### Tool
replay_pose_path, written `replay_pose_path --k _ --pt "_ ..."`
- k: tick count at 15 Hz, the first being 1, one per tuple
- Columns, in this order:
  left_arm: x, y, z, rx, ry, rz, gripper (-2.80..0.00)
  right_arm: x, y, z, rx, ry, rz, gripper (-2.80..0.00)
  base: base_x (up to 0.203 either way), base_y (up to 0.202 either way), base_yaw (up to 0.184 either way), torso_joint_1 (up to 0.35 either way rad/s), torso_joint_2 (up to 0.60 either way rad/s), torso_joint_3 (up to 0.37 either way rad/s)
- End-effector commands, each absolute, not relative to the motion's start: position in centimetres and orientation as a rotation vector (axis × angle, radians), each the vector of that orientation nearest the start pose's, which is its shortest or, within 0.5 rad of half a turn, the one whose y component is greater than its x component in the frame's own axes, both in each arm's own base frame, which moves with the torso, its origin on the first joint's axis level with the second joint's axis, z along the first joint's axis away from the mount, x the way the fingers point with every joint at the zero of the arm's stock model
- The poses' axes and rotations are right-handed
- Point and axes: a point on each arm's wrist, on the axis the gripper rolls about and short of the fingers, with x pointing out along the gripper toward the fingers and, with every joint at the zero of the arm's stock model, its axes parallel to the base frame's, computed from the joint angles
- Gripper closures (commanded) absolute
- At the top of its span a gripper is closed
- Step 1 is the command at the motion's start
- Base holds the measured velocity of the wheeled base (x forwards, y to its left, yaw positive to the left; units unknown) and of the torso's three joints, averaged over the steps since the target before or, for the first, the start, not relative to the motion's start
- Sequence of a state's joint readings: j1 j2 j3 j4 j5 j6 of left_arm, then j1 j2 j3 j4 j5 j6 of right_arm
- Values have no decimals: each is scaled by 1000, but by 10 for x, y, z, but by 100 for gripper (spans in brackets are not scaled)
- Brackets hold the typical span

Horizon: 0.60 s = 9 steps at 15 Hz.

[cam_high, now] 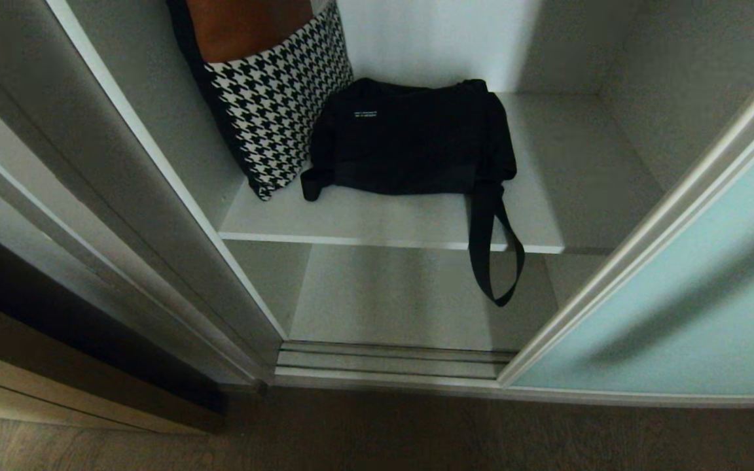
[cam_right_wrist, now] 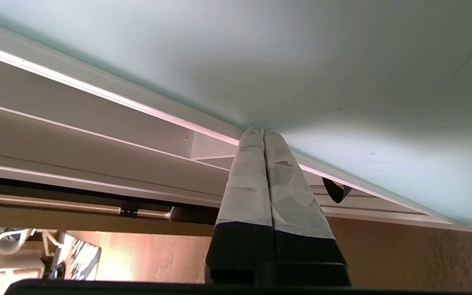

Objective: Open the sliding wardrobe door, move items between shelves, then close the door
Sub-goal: Close the door

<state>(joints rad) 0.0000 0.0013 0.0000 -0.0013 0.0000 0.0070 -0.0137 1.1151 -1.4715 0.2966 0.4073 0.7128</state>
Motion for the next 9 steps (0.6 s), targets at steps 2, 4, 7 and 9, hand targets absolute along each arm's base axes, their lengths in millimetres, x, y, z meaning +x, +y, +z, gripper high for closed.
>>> replay_pose_path --k 2,4,7,9 --pt "-23 0 76 7 0 0 0 109 16 407 694 122 470 0 0 0 0 0 0 0" --pt "-23 0 76 6 0 0 0 113 21 408 689 133 508 0 0 0 0 0 0 0" --pt "-23 0 76 8 0 0 0 118 26 409 671 150 540 0 0 0 0 0 0 0" --pt "-23 0 76 7 1 0 0 119 32 411 667 164 585 0 0 0 0 0 0 0"
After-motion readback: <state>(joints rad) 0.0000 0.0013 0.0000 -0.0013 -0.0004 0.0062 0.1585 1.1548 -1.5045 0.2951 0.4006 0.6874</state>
